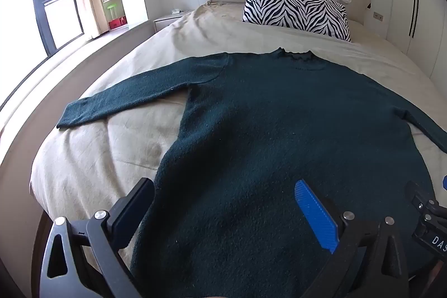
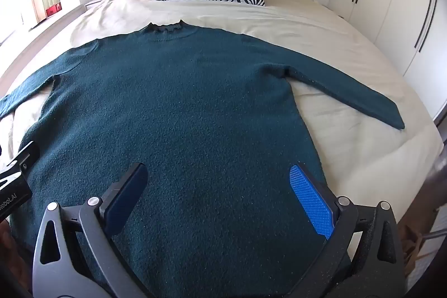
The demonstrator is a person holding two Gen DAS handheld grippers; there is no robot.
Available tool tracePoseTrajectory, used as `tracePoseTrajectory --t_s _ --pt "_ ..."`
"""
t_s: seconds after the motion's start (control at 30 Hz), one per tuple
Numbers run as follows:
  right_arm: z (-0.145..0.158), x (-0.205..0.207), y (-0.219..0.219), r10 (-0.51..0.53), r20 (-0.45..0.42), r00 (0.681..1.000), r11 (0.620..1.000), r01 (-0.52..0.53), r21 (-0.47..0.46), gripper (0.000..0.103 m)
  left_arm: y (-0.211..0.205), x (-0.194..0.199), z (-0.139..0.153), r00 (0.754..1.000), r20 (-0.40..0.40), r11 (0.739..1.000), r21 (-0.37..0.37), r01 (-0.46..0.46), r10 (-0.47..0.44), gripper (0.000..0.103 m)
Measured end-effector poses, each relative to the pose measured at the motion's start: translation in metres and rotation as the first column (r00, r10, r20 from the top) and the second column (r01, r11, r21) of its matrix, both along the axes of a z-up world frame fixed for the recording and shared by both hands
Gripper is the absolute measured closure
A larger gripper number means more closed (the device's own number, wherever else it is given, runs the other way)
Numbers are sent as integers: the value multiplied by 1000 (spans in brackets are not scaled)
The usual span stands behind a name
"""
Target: Fold small clothes
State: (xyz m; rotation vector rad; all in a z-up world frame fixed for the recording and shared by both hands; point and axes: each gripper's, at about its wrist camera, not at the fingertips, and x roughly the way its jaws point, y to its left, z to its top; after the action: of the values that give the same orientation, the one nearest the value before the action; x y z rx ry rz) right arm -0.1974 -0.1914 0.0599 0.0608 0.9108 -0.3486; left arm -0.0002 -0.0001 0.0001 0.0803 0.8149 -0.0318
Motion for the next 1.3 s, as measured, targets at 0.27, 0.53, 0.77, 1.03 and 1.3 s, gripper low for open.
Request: tracePoseTrajectory --t_s 0.27,0.53,0.77,1.03,1.3 --pt "-2 1 0 1 -8 1000 1000 -1 -9 0 1 0 0 1000 -4 1000 1 -2 2 0" --pt "-5 -5 5 -2 -10 1000 1000 2 -10 0 4 -4 -5 1000 -10 1000 -2 -2 2 0" --pt "-8 0 3 -1 -18 1000 1000 1 -5 0 1 -3 -5 1000 -13 1000 0 -4 4 0" --pt "-9 0 3 -2 -20 1000 1000 2 -2 0 1 -3 -5 1000 -17 1000 0 -4 4 0" --pt "-10 0 3 -2 -21 1000 1000 2 -3 0 1 -2 -5 1000 -19 1000 -1 -3 3 0"
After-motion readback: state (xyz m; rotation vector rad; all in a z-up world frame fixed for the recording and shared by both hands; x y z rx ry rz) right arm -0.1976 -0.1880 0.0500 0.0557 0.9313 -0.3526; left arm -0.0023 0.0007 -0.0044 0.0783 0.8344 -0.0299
